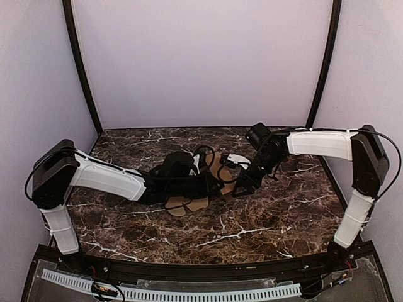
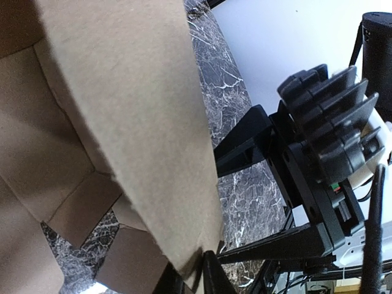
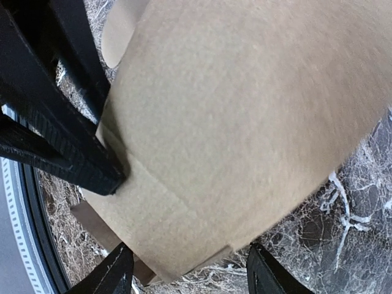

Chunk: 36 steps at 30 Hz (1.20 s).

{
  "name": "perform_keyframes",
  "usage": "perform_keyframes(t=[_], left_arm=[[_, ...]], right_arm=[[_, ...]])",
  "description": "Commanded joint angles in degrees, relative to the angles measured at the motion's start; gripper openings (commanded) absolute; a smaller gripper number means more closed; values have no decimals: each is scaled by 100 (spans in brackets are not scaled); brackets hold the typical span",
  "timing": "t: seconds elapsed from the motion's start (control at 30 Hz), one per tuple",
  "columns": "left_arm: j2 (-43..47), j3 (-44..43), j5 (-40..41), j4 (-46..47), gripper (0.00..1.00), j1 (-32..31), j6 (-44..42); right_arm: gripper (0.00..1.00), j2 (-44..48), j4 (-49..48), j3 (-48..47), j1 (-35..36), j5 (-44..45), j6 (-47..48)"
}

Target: Fold the paper box

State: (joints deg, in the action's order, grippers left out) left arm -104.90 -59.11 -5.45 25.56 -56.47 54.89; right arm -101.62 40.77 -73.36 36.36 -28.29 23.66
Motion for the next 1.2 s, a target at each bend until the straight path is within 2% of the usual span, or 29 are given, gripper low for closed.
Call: perform_keyframes(t=[0.0,0.17,0.43,0.53,0.77,0.93,1.17], left_arm=[[339,96,-331,-183,20,76,-282],[99,-8,-601,14,34,128,-278],[-173,-5,-953,301,43,168,111],[-267,-18,-1011,301,43,209,200],[-457,-101,-1367,398,33,272,354],[-451,-68,-1463,480,20,332,368],[-326,9,-1867,716,8,462,561]], right_arm=[[62,114,49,33,-17,104,20],[60,33,90,-83,-20,-93,-37],[59,-82,114,-164,-46,-272,-133],[59,-169,152,-251,-87,-452,-181],[59,-302,220,-385,-183,-488,-196],[59,-320,240,-377,-209,-383,-123],[59,-319,281,-301,-247,-216,-31]])
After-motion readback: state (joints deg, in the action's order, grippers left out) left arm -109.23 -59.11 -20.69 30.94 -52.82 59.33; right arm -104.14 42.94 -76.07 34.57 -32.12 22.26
